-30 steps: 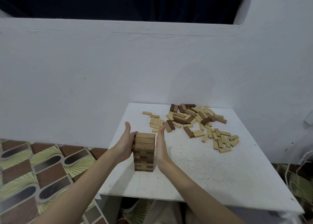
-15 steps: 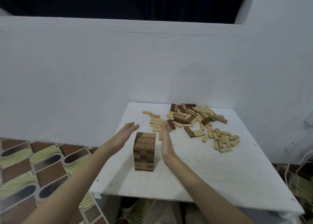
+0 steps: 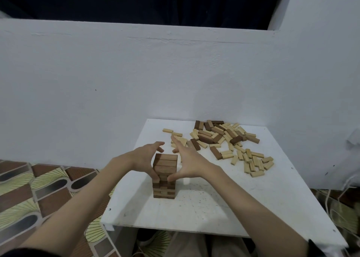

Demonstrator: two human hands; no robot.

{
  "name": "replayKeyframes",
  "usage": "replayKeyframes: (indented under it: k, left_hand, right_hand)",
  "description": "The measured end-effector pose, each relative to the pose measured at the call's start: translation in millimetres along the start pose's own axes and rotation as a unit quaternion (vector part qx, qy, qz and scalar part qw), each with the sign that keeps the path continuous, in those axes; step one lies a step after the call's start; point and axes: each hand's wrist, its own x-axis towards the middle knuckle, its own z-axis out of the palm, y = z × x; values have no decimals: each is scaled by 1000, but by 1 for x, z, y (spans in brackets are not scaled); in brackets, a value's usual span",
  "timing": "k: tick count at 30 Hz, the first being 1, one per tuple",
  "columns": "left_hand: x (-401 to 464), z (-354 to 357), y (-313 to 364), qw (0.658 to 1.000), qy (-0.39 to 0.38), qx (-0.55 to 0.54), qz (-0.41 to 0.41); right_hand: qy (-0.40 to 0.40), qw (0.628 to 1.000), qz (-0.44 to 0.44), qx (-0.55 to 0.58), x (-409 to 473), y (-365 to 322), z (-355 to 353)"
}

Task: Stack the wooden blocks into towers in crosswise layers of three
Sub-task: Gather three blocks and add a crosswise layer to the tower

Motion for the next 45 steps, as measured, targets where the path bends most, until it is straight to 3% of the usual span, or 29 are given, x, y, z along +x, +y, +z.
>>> replayKeyframes:
  k: [14, 20, 28, 35, 45]
  left_hand:
    - [2, 3, -1, 999, 13, 28, 13]
    - [1, -4, 13, 999, 26, -18, 23]
    - [21, 9, 74, 980, 175, -58, 82]
    - [56, 61, 119, 962, 230, -71, 130]
    - [115, 121, 112, 970, 223, -89, 34]
  right_hand:
    - [16, 1000, -15, -12, 2, 1, 4]
    - [20, 1000, -13, -4, -6, 9, -16]
    - [50, 998, 45, 0, -40, 65, -60]
    - [129, 988, 78, 21, -53, 121, -64]
    - [142, 983, 113, 28, -33, 176, -25]
